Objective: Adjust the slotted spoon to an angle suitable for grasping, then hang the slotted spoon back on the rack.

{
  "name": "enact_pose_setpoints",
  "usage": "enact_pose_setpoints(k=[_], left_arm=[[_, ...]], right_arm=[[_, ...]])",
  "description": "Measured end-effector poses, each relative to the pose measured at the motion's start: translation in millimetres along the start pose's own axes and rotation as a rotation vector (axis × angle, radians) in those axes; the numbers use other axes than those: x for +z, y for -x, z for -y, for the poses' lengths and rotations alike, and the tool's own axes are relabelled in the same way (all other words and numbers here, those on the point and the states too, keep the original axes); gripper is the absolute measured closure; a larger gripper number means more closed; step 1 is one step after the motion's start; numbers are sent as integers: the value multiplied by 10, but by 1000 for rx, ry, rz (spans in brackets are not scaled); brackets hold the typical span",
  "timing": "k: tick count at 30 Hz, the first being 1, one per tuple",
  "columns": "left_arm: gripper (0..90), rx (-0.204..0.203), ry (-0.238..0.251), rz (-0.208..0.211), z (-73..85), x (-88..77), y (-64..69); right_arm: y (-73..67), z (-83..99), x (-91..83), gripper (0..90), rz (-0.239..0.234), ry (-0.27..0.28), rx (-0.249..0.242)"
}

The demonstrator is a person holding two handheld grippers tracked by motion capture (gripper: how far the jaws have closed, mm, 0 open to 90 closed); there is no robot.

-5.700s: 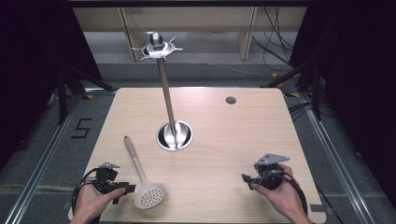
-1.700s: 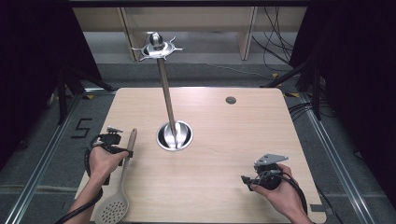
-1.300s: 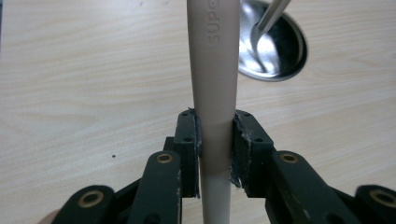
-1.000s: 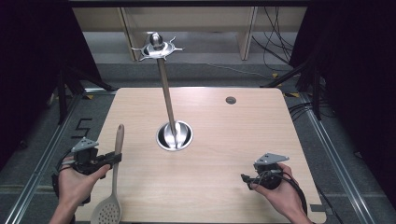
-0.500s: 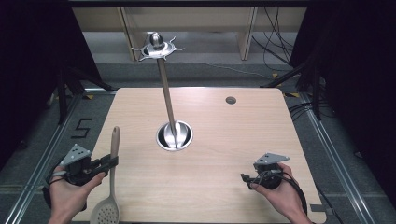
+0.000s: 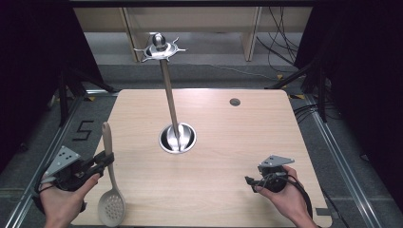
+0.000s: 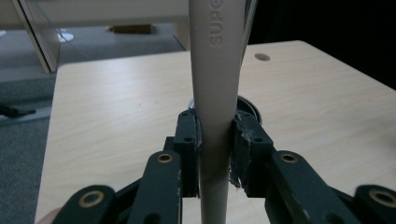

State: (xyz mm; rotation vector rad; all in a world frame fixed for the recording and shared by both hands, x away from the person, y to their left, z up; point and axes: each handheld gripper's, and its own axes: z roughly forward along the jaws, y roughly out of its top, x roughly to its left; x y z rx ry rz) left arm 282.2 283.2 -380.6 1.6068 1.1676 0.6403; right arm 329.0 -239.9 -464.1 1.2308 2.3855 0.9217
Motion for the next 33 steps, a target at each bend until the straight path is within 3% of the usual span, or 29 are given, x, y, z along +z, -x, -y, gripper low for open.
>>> enact_pose_setpoints(k=[7,11,13,15,23,24,25,27,28,31,33], left_arm=[[725,26,50,6,-164,46,16],[725,21,59,12,-233,105,43],[725,29,61,15,-273,134,61],[725,41,76,23,-314,165,75],[725,59,92,25,-452,248,162],[725,59,94,25,-460,257,174],[725,64,92,28,-468,267,182],[725,76,92,34,-484,288,198],[725,77,91,37,-488,294,210],[725,77,93,41,-506,309,235],[725,77,95,40,-519,316,241]], right_arm=[[10,-3,6,359,5,10,-4],[13,-6,-8,360,5,15,26],[31,-1,-10,361,13,32,9],[28,-6,-28,361,11,29,29],[42,-31,-21,361,23,55,-3],[16,-43,-23,361,14,43,31],[31,-46,-5,361,18,51,-4],[-2,-65,-6,361,11,41,15],[13,-67,7,361,11,52,-24],[-9,-76,-6,361,0,44,18],[9,-77,-1,362,4,67,14]])
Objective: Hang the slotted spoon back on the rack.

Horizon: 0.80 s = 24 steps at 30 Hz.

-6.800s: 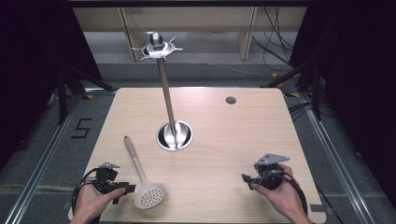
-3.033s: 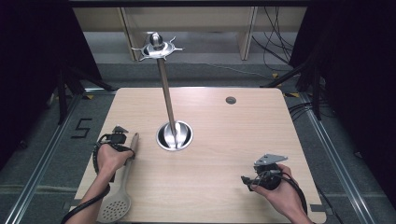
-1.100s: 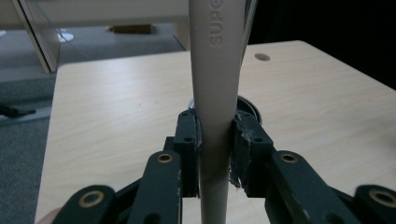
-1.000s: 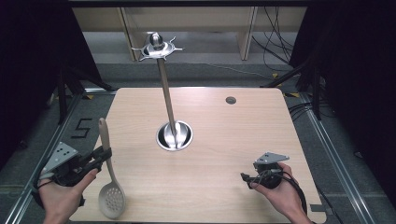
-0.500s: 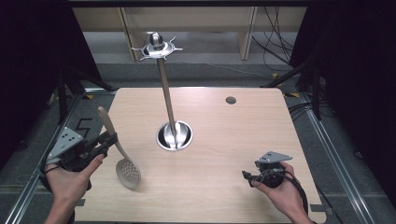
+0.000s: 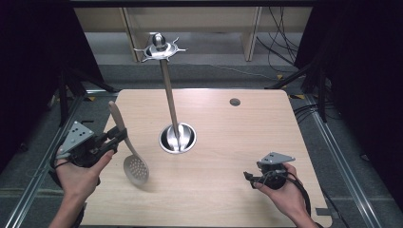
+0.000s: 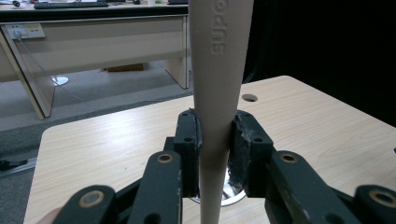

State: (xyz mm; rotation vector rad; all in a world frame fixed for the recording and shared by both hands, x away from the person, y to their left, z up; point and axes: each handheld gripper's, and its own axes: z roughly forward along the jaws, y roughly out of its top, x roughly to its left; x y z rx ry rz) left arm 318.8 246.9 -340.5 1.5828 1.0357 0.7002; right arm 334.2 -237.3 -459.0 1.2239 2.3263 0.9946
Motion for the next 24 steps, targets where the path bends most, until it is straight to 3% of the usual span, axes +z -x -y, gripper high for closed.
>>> enact_pose_setpoints(k=[2,8,10,11,16,18,19,23,24], left_arm=[[724,8,0,-2,-17,8,9],[724,19,-8,5,-42,36,45],[724,22,-10,6,-46,44,47],[724,24,-13,5,-49,50,44],[724,32,-11,9,-66,82,41],[724,32,-8,11,-79,88,50],[724,27,-7,11,-83,93,55],[724,32,-21,9,-106,133,64],[724,36,-21,9,-111,146,68]], right_arm=[[22,3,-1,362,1,6,-26],[29,11,-17,363,9,12,-38],[24,9,-21,363,11,11,-37],[-6,13,-26,363,10,4,-7],[18,28,-47,363,23,15,-27],[-3,29,-55,363,23,3,0],[18,26,-49,363,20,4,-20],[5,22,-44,363,15,4,-1],[23,26,-44,363,20,5,-23]])
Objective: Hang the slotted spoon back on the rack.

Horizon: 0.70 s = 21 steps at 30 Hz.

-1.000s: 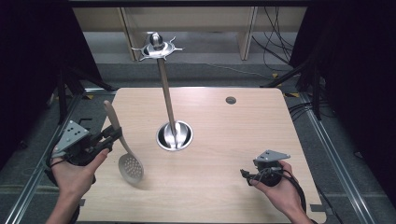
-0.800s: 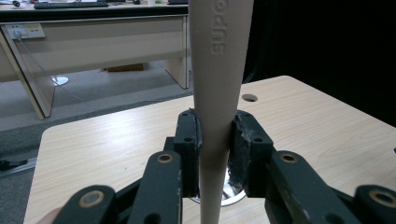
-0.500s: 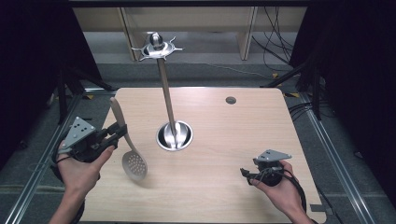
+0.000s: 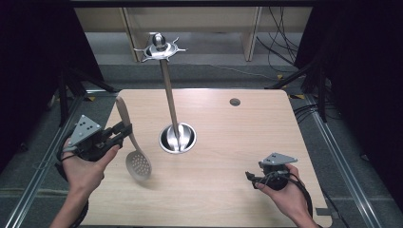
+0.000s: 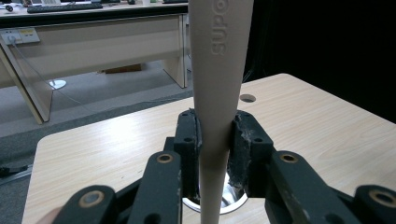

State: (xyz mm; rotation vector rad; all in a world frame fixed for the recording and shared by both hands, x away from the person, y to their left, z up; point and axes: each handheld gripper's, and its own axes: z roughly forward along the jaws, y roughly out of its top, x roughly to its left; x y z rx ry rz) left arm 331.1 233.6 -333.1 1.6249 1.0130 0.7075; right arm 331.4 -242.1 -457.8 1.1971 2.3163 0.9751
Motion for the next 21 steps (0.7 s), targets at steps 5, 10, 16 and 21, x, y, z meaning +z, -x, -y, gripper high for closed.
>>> enact_pose_setpoints(k=[5,10,16,21], left_arm=[[724,3,-4,3,-33,38,19],[724,16,-7,4,-63,57,26],[724,17,-12,6,-86,76,27],[724,19,-2,9,-113,87,37]], right_arm=[[-1,3,-4,363,2,3,0],[-18,-7,-6,363,-2,7,15],[-15,-8,-10,363,1,5,12],[-15,-7,-10,363,1,7,12]])
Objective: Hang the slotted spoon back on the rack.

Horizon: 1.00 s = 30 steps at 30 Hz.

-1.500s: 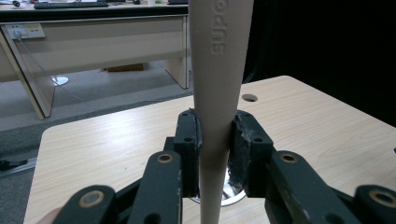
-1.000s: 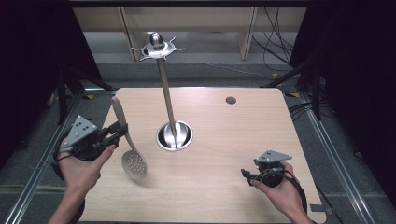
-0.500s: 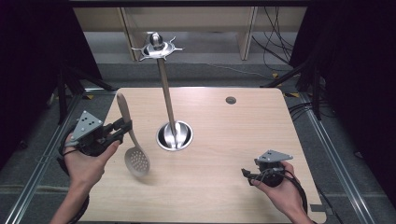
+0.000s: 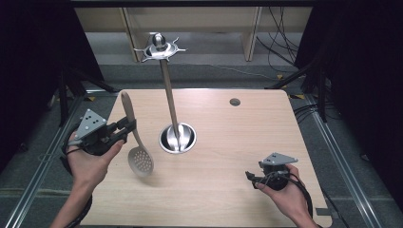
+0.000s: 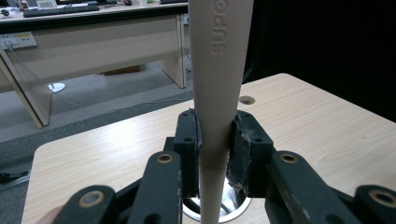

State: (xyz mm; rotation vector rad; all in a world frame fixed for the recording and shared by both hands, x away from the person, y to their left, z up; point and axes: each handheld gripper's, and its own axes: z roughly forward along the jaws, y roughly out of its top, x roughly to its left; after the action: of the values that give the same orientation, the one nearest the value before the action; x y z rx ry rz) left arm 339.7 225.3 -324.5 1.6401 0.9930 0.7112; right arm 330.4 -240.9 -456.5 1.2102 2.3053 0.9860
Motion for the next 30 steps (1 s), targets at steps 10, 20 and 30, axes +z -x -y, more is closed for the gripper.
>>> enact_pose_setpoints(k=[10,20,30], left_arm=[[724,3,13,3,-64,17,8],[724,12,24,3,-130,36,15],[724,13,22,3,-180,78,3]], right_arm=[[0,4,5,363,5,6,-11],[-9,-3,-9,364,0,-2,8],[-12,-4,-10,363,-1,-4,11]])
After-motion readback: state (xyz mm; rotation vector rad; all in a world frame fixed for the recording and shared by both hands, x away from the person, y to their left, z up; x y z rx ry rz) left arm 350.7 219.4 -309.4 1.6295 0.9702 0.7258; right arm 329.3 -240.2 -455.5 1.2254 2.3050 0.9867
